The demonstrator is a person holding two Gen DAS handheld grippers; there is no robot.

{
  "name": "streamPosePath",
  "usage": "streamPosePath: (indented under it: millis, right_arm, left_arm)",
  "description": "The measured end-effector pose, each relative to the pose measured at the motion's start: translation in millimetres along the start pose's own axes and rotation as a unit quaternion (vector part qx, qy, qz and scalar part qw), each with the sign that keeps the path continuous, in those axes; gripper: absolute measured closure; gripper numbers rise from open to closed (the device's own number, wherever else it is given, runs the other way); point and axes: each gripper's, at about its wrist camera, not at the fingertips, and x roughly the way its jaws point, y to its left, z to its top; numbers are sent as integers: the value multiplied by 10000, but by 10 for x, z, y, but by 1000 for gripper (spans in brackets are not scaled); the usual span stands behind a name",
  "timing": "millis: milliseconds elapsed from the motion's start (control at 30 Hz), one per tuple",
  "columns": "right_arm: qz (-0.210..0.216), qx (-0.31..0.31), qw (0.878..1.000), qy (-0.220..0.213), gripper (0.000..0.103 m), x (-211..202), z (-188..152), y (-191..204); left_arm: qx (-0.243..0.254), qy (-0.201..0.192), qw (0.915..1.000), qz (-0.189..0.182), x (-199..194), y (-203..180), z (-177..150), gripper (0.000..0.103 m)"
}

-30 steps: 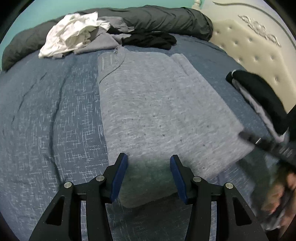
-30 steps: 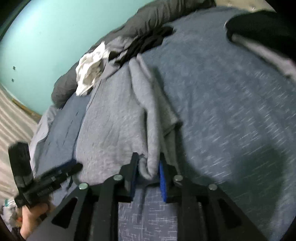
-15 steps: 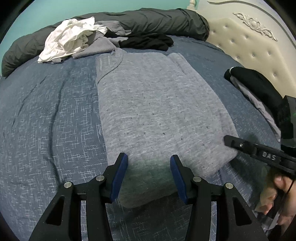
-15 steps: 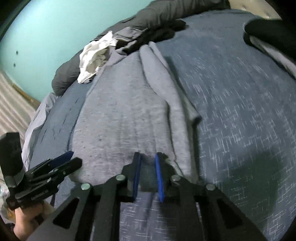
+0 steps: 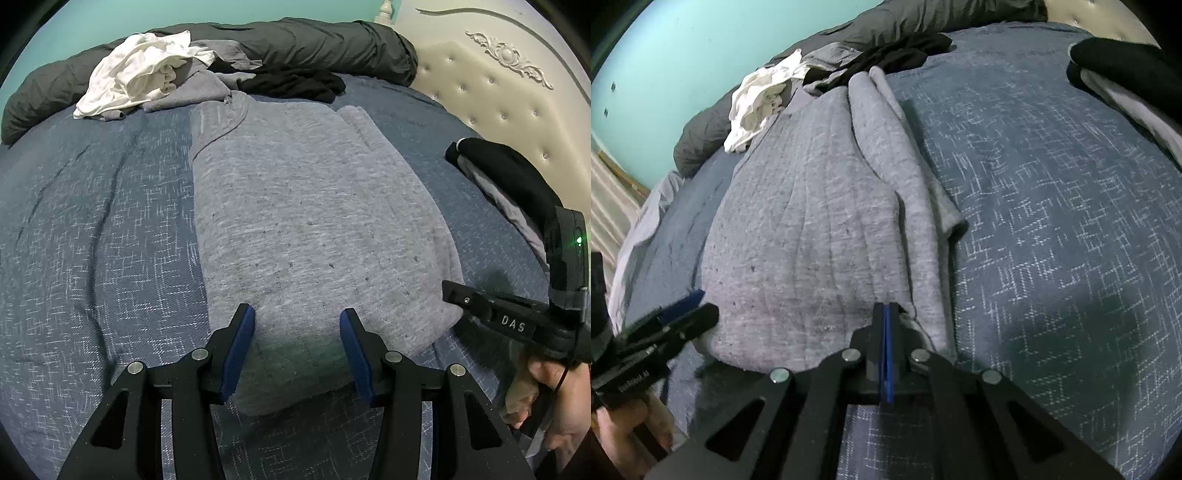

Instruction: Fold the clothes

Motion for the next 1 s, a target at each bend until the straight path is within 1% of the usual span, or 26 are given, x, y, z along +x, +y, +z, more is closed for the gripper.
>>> streamPosePath:
  millis: [133,267,400,467,567,600,633,667,700,767,833,900,1000]
  right_arm:
    - [-156,-54,9998,54,103,25,-6,38]
    - [-38,78,9987,497,103,65,118,-8]
    - [-51,173,9965,812,103,14,233,-9]
    - [-72,232,9964,815,103,-72,259,-12]
    - [-112,388,9971,648,101,-252,300,-64]
    - [-148,427,9973,584,98,-310,318,-86]
    - [-161,475,9973,545,95,-368,340,-118]
    - [-143,526,9971,527,85,-411,356,-153]
    - [-113,576,9970,513,66,-446,367,-186]
    - [-36,700,9960,554,47,-483,399,-236]
    - [125,731,9954,615,46,-519,412,-268]
    - [166,701,9953,646,40,-520,435,-250]
    - [251,588,9954,720,39,-457,498,-174]
  left_arm:
    - [-16,57,9999,-128,-37,34,31,51]
    - [-93,111,9997,-206,-149,118,34,51]
    - [-460,144,9983,-323,-267,310,-11,51]
    - [-520,159,9980,-323,-319,379,-32,51]
    - [-651,142,9971,-380,-392,480,-55,50]
    - [-705,125,9966,-417,-409,504,-55,49]
    - [-767,113,9959,-463,-421,524,-52,45]
    - [-829,101,9952,-511,-432,543,-48,40]
    - [-867,112,9948,-529,-428,546,-41,39]
    - [-909,146,9942,-564,-411,538,-21,38]
    - [-926,185,9937,-604,-385,524,2,38]
    - [-971,221,9930,-630,-358,525,27,38]
    - [-1071,276,9916,-675,-299,542,55,36]
